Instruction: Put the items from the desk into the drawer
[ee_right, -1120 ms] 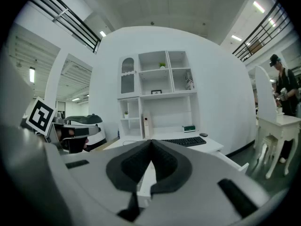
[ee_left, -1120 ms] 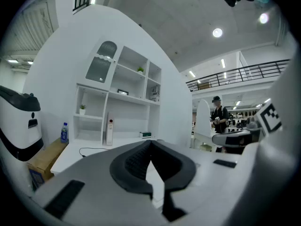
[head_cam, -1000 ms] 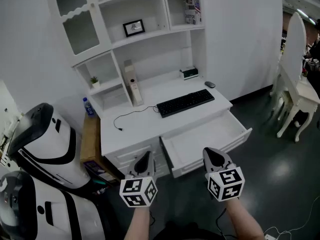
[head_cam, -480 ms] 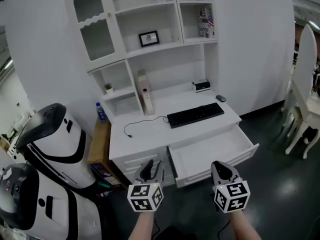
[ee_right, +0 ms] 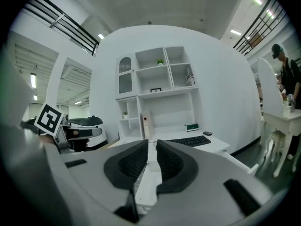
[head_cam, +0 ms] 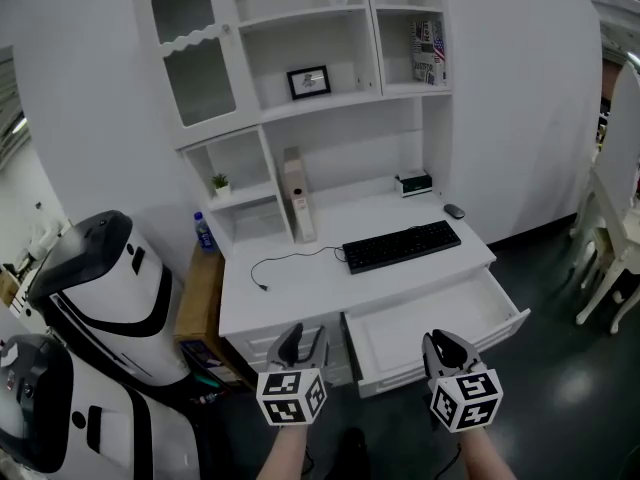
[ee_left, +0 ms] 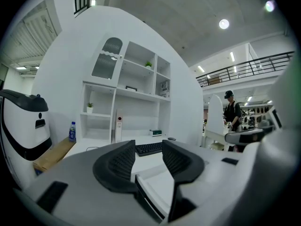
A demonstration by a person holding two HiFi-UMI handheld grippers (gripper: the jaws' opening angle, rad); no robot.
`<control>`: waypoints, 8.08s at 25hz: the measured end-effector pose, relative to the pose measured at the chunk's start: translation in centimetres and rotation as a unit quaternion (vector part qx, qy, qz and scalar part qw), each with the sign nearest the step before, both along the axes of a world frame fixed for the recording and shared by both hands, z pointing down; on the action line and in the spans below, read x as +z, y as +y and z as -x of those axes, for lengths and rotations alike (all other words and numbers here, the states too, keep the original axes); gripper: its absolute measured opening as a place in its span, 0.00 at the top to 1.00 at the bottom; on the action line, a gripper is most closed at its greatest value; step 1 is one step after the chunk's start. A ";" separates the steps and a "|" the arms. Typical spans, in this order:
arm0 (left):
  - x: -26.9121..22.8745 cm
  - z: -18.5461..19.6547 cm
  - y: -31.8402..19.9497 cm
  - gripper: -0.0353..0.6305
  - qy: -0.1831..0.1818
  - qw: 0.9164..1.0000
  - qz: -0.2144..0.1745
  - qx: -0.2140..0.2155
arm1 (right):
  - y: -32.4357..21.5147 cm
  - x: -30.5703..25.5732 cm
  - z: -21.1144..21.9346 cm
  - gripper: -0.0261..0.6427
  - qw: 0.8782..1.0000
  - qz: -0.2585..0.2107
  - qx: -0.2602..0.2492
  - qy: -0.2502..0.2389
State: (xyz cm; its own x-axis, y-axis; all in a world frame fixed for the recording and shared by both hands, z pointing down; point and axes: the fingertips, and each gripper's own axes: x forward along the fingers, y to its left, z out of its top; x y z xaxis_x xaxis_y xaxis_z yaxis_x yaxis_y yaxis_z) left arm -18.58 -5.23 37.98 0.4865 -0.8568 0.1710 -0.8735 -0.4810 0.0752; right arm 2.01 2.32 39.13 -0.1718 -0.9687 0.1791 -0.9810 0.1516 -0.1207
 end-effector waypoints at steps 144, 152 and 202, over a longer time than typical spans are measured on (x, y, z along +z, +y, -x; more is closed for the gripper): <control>0.3 0.5 -41.7 0.53 -0.054 0.992 -0.019 -0.111 | -40.7 2.9 2.3 0.88 0.996 0.044 -0.071 -0.006; -2.0 1.3 -35.3 0.53 -0.067 0.995 -0.044 -0.059 | -36.0 0.8 3.2 0.88 0.999 0.031 -0.041 0.001; 3.7 -25.2 -10.7 0.53 -0.086 0.921 0.015 0.380 | -3.2 5.6 -17.2 0.88 0.938 0.075 0.333 -0.062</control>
